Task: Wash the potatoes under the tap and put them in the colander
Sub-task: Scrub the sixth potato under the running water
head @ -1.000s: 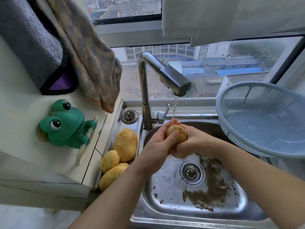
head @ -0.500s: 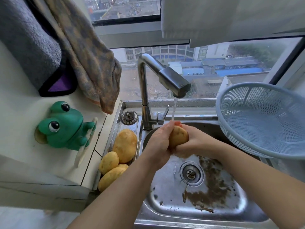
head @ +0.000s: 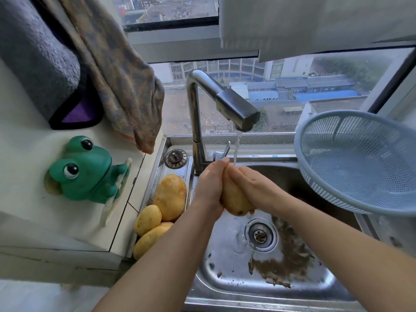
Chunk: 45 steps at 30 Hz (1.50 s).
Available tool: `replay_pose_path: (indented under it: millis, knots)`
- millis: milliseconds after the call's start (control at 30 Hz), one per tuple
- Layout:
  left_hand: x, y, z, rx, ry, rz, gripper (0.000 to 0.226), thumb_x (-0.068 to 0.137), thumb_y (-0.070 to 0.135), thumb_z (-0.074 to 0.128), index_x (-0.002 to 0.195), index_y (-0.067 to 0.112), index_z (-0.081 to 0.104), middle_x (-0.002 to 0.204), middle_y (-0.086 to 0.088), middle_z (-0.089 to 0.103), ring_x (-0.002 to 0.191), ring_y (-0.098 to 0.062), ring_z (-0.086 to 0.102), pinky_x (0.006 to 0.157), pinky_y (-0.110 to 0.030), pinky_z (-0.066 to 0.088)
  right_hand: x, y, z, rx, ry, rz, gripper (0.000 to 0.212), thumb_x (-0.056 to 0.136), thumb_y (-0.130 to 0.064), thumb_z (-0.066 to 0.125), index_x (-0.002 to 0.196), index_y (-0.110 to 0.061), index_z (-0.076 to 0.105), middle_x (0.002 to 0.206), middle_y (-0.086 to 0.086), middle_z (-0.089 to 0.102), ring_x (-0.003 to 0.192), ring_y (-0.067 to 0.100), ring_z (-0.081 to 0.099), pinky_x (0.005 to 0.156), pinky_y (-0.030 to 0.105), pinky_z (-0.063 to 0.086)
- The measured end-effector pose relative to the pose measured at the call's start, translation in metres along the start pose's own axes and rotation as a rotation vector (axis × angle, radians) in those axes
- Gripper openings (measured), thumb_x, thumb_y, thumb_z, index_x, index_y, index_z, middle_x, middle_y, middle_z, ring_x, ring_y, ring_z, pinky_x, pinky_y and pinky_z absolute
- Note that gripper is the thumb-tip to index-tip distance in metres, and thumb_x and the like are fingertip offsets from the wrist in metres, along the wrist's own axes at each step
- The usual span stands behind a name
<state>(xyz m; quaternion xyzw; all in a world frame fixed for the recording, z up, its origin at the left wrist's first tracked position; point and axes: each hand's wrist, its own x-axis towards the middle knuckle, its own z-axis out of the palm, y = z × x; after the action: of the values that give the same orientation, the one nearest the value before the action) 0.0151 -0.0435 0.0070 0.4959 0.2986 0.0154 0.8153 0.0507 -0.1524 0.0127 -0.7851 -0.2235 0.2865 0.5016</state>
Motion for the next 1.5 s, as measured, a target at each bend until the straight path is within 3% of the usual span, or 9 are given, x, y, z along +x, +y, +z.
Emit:
replay_pose_path:
  millis: [100, 233, 400, 467, 600, 800, 933, 1100, 1500]
  knots:
    - [0.005, 0.004, 0.007, 0.0, 0.142, -0.147, 0.03, 0.089, 0.04, 0.058, 0.088, 0.012, 0.068, 0.083, -0.013, 0.069, 0.086, -0.03, 0.067, 0.075, -0.042, 0.057, -0.001, -0.003, 0.002, 0.072, 0.057, 0.047, 0.04, 0.101, -0.046, 0.028, 0.101, -0.022, 0.06, 0.094, 0.017, 0.068, 0.076, 0.039, 0.067, 0.07, 0.058, 0.055]
    - [0.01, 0.01, 0.0, -0.006, -0.005, -0.337, 0.024, 0.09, 0.032, 0.051, 0.082, 0.015, 0.067, 0.073, -0.01, 0.069, 0.083, -0.028, 0.064, 0.079, -0.042, 0.055, 0.001, 0.001, 0.001, 0.19, 0.076, 0.238, 0.048, 0.103, -0.049, 0.026, 0.096, -0.016, 0.061, 0.084, 0.026, 0.065, 0.063, 0.034, 0.059, 0.049, 0.033, 0.041]
    - [0.005, 0.003, 0.001, -0.128, -0.062, -0.187, 0.034, 0.102, 0.033, 0.037, 0.118, 0.019, 0.064, 0.109, -0.009, 0.07, 0.093, -0.024, 0.065, 0.07, -0.036, 0.053, 0.002, -0.001, -0.001, 0.63, 0.119, 0.5, 0.05, 0.101, -0.053, 0.03, 0.113, -0.013, 0.057, 0.079, 0.019, 0.065, 0.067, 0.034, 0.063, 0.056, 0.031, 0.045]
    - [0.001, -0.005, 0.002, -0.087, -0.044, -0.051, 0.034, 0.104, 0.034, 0.036, 0.13, 0.027, 0.057, 0.123, -0.006, 0.064, 0.102, -0.021, 0.064, 0.065, -0.034, 0.055, 0.003, -0.005, -0.001, 0.704, 0.126, 0.545, 0.05, 0.1, -0.054, 0.032, 0.117, -0.015, 0.058, 0.081, 0.015, 0.063, 0.063, 0.028, 0.059, 0.047, 0.025, 0.044]
    - [-0.006, -0.012, -0.009, -0.023, -0.153, 0.125, 0.037, 0.104, 0.028, 0.039, 0.141, 0.028, 0.042, 0.137, -0.009, 0.053, 0.118, -0.021, 0.059, 0.077, -0.026, 0.055, 0.0, -0.01, 0.003, 0.821, 0.053, 0.594, 0.054, 0.094, -0.062, 0.039, 0.117, -0.017, 0.057, 0.081, 0.013, 0.064, 0.063, 0.023, 0.059, 0.04, 0.023, 0.044]
    - [-0.009, -0.003, -0.026, 0.16, -0.394, 0.093, 0.072, 0.071, 0.04, 0.076, 0.133, 0.043, 0.039, 0.137, -0.009, 0.047, 0.108, -0.021, 0.063, 0.082, -0.032, 0.056, -0.004, -0.016, 0.002, 0.906, -0.089, 0.598, 0.05, 0.091, -0.057, 0.049, 0.108, -0.012, 0.062, 0.079, 0.011, 0.061, 0.067, 0.02, 0.057, 0.039, 0.018, 0.04]
    - [-0.012, 0.006, -0.032, 0.366, -0.471, 0.083, 0.079, 0.063, 0.037, 0.079, 0.13, 0.046, 0.038, 0.133, -0.003, 0.043, 0.117, -0.026, 0.06, 0.1, -0.042, 0.05, -0.002, -0.017, 0.0, 0.931, -0.104, 0.656, 0.05, 0.093, -0.054, 0.046, 0.115, -0.011, 0.058, 0.081, 0.012, 0.064, 0.068, 0.023, 0.06, 0.038, 0.017, 0.041]
    - [-0.005, 0.028, -0.042, 0.283, -0.626, -0.092, 0.086, 0.073, 0.004, 0.064, 0.147, 0.026, 0.026, 0.13, -0.019, 0.046, 0.099, -0.024, 0.066, 0.086, -0.031, 0.055, 0.001, -0.019, -0.001, 0.968, -0.164, 0.682, 0.053, 0.096, -0.054, 0.039, 0.113, -0.007, 0.056, 0.077, 0.016, 0.066, 0.054, 0.027, 0.065, 0.035, 0.018, 0.042]
    - [0.004, -0.001, -0.02, 0.297, -0.356, 0.156, 0.077, 0.062, 0.046, 0.073, 0.132, 0.027, 0.049, 0.129, -0.016, 0.055, 0.102, -0.021, 0.065, 0.078, -0.032, 0.056, 0.006, -0.024, 0.002, 0.936, 0.074, 0.62, 0.039, 0.1, -0.047, 0.039, 0.105, -0.014, 0.058, 0.087, 0.015, 0.062, 0.07, 0.023, 0.059, 0.038, 0.019, 0.044]
